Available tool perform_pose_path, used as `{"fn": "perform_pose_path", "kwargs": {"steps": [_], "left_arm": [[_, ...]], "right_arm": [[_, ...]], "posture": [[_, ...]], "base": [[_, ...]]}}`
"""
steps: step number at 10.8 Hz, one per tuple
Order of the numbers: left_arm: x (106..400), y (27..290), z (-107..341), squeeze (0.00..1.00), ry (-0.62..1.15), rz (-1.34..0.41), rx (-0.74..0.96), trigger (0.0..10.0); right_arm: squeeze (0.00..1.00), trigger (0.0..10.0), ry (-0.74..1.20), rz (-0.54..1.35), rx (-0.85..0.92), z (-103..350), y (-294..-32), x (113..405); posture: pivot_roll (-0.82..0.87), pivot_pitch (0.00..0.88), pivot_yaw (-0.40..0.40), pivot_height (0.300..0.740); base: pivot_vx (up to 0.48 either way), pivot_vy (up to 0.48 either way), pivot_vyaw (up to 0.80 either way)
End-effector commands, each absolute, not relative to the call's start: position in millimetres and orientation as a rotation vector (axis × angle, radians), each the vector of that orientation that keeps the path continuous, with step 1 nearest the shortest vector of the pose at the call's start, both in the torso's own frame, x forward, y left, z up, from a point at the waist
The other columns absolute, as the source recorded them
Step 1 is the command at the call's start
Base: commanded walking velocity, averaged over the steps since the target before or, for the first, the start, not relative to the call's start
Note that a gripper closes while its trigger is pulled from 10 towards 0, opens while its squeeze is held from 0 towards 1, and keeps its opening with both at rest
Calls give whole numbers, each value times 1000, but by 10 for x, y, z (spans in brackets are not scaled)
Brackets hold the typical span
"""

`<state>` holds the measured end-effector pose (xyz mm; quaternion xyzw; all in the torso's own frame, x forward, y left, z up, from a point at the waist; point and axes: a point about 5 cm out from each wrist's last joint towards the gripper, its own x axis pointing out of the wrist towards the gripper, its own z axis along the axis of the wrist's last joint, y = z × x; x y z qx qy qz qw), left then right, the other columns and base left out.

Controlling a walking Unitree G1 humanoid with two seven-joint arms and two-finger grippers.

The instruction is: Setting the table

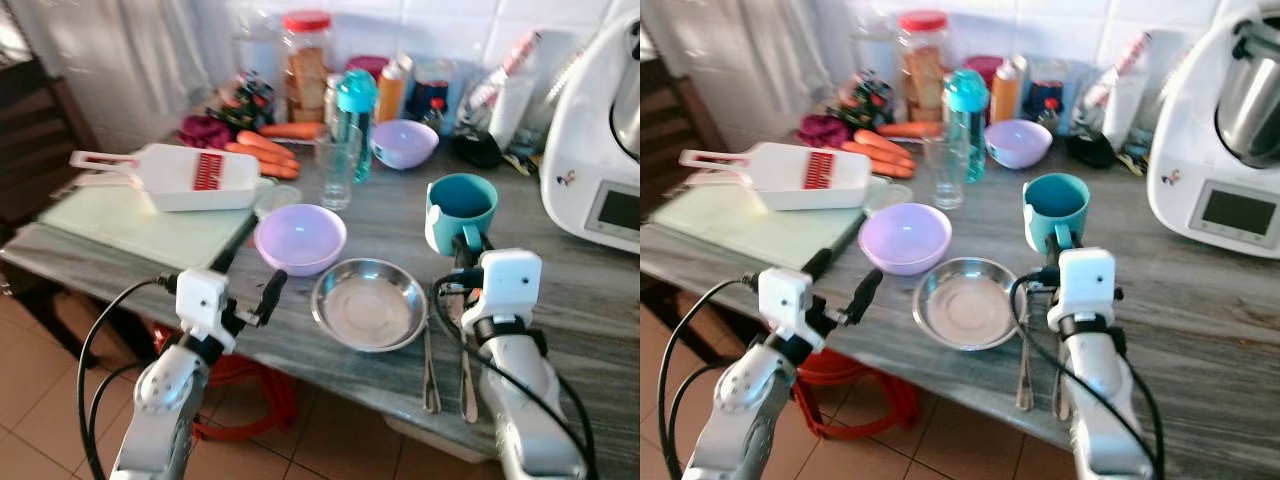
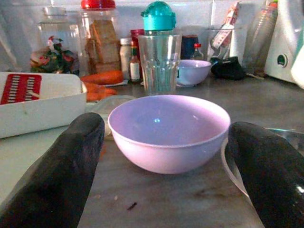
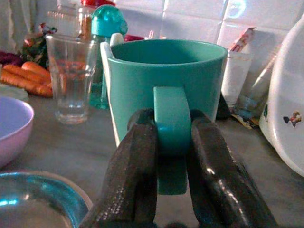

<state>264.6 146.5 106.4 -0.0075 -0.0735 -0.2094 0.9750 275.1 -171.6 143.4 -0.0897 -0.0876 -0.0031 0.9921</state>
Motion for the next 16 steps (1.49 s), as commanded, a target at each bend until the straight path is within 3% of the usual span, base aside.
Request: {"fn": "perform_pose_path", "kwargs": {"steps": [1,7,10,16], "left_arm": [[2613,1427,1080,0,-142,-470,-23,10000],[2613,1387,1052,0,-104,-560,-60,10000],[2591,1315,1075,0,-84,-705,-93,10000],[2558,1266,1044,0,-38,-818,-105,10000]], "right_arm": [[0,10000,-187,-5,-164,1467,-1770,2800],[0,10000,-169,175,-137,1420,-1584,3156],[0,10000,-168,216,-147,1406,-1487,3266],[0,10000,-136,176,-124,1272,-1578,3357]], "posture": [[30,30,21,740],[38,9,15,740],[44,10,14,740],[44,21,15,740]], "base": [[0,0,0],[0,0,0],[0,0,0],[0,0,0]]}}
